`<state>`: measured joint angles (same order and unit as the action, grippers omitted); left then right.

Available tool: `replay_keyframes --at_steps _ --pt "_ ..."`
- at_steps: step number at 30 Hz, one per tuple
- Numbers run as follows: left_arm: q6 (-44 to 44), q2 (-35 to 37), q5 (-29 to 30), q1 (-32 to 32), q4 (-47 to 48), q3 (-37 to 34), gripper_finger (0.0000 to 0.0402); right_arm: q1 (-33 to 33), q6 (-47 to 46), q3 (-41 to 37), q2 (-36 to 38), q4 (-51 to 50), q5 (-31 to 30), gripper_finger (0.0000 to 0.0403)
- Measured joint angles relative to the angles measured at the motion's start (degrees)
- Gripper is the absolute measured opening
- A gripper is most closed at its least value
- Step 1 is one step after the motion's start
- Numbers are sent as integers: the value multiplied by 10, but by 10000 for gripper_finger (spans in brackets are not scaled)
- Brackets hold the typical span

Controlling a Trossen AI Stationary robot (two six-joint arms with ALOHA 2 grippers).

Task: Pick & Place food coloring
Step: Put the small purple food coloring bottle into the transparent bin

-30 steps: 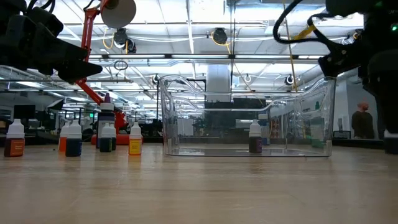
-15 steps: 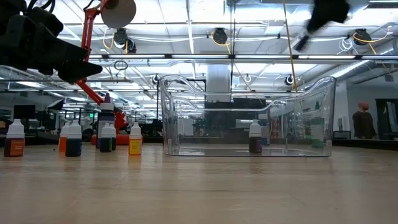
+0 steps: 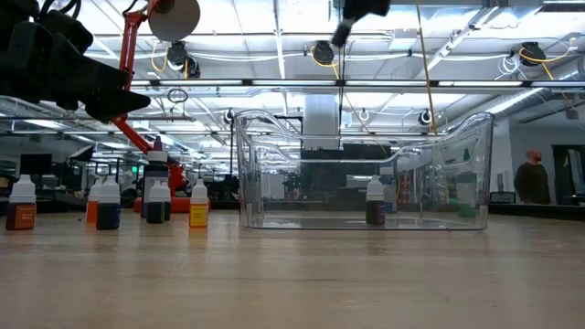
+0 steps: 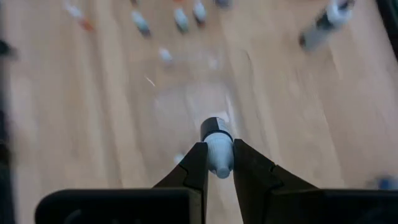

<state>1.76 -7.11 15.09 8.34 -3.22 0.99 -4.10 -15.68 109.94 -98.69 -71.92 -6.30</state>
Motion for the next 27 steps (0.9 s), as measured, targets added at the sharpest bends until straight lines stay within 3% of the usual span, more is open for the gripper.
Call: replay_keyframes --at_steps 4,8,18,27 --pt "0 0 0 0 0 0 388 28 12 32 -70 -82 37 40" --pt "0 0 0 0 0 0 388 34 28 -6 -114 -97 51 40" --pt "0 0 0 0 0 0 388 32 17 -179 -131 115 66 40" --pt "0 0 0 0 0 0 388 18 16 -240 -130 163 65 40"
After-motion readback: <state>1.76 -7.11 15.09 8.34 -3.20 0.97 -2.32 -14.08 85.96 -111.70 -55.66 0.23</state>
